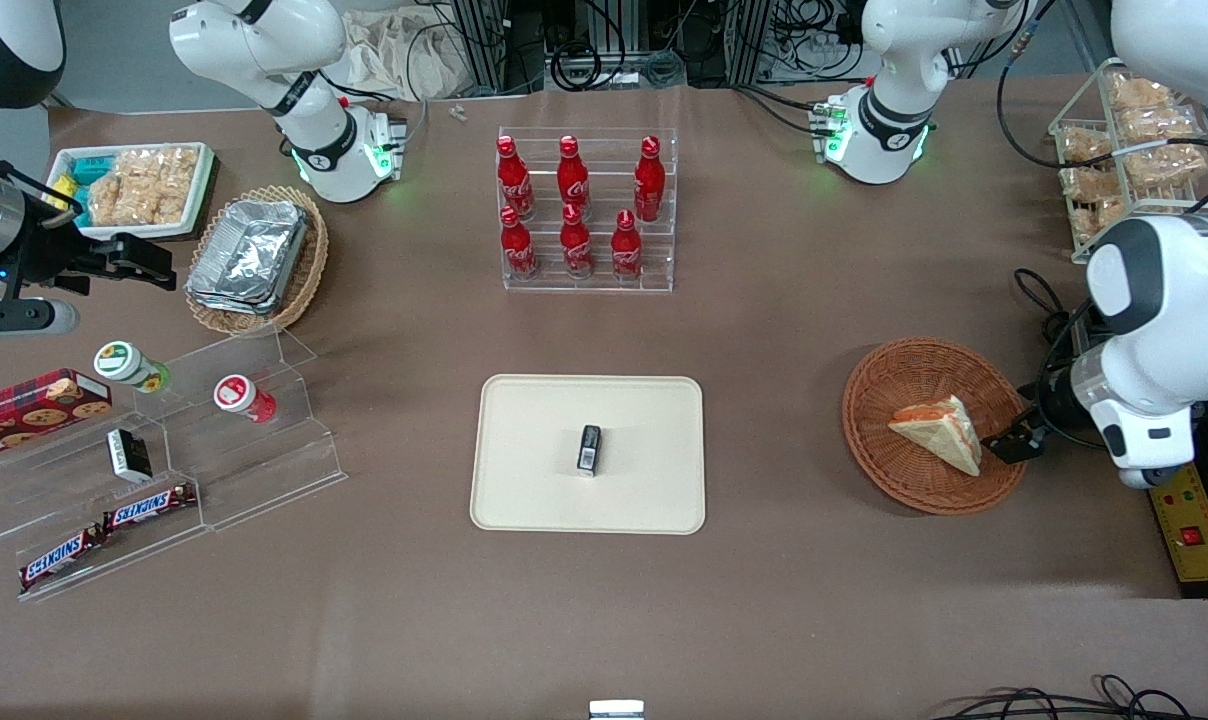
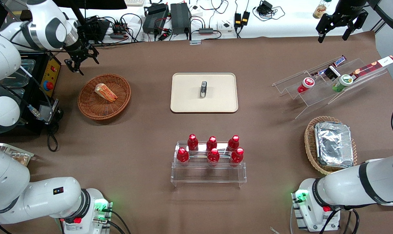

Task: Place sandwich from basket to tray
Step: 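Lower the left gripper over the wrapped sandwich in the wicker basket, then close the left gripper on the sandwich and lift it from the basket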

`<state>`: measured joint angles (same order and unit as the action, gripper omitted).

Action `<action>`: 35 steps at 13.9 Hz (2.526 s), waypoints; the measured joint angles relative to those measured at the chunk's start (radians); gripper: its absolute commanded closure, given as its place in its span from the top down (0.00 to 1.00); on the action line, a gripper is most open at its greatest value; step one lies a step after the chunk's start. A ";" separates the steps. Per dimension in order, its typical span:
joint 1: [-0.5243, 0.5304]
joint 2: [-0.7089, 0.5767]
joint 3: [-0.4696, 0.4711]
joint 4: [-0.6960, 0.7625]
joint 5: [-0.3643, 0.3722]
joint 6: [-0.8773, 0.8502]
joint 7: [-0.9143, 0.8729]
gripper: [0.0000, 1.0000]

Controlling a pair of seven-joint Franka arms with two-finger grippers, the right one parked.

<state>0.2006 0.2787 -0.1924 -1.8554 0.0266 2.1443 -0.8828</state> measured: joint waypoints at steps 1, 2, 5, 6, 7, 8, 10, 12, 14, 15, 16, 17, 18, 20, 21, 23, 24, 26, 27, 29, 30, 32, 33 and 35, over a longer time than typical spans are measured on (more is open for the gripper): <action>0.000 0.000 0.001 -0.038 0.000 0.047 -0.013 1.00; 0.000 0.000 0.001 -0.078 0.000 0.098 -0.022 1.00; 0.001 0.008 0.005 -0.188 0.000 0.241 -0.036 1.00; 0.002 0.012 0.006 -0.214 0.000 0.266 -0.038 1.00; 0.003 0.016 0.008 -0.233 0.000 0.281 -0.039 1.00; 0.003 0.018 0.010 -0.249 0.000 0.294 -0.039 1.00; 0.007 0.025 0.013 -0.271 0.000 0.300 -0.041 1.00; 0.013 0.034 0.014 -0.286 0.000 0.301 -0.041 1.00; 0.015 0.045 0.015 -0.293 0.000 0.303 -0.041 1.00; 0.015 0.055 0.014 -0.294 0.000 0.317 -0.043 0.82; 0.015 0.069 0.014 -0.296 -0.001 0.346 -0.052 0.51; 0.014 0.085 0.014 -0.296 -0.001 0.373 -0.070 0.14; 0.014 0.099 0.012 -0.294 -0.001 0.390 -0.086 0.00; 0.012 0.111 0.009 -0.285 -0.001 0.401 -0.100 0.00; 0.011 0.110 0.008 -0.280 -0.001 0.401 -0.101 0.00; 0.011 0.108 0.007 -0.273 -0.001 0.401 -0.101 0.00; 0.011 0.103 0.007 -0.269 -0.001 0.400 -0.102 0.00; 0.011 0.081 0.005 -0.243 0.021 0.336 -0.102 0.00; 0.011 0.065 0.001 -0.203 0.041 0.242 -0.102 0.00; 0.009 0.039 -0.024 -0.054 0.062 -0.019 -0.101 0.00; 0.006 0.034 -0.045 0.042 0.064 -0.150 -0.098 0.00; -0.002 0.032 -0.089 0.212 0.063 -0.322 -0.082 0.00; -0.004 0.032 -0.116 0.268 0.054 -0.360 -0.062 0.00; -0.009 0.038 -0.174 0.324 0.016 -0.382 -0.005 0.00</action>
<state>0.1913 0.3171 -0.3662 -1.5310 0.0427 1.7620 -0.8877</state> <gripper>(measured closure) 0.793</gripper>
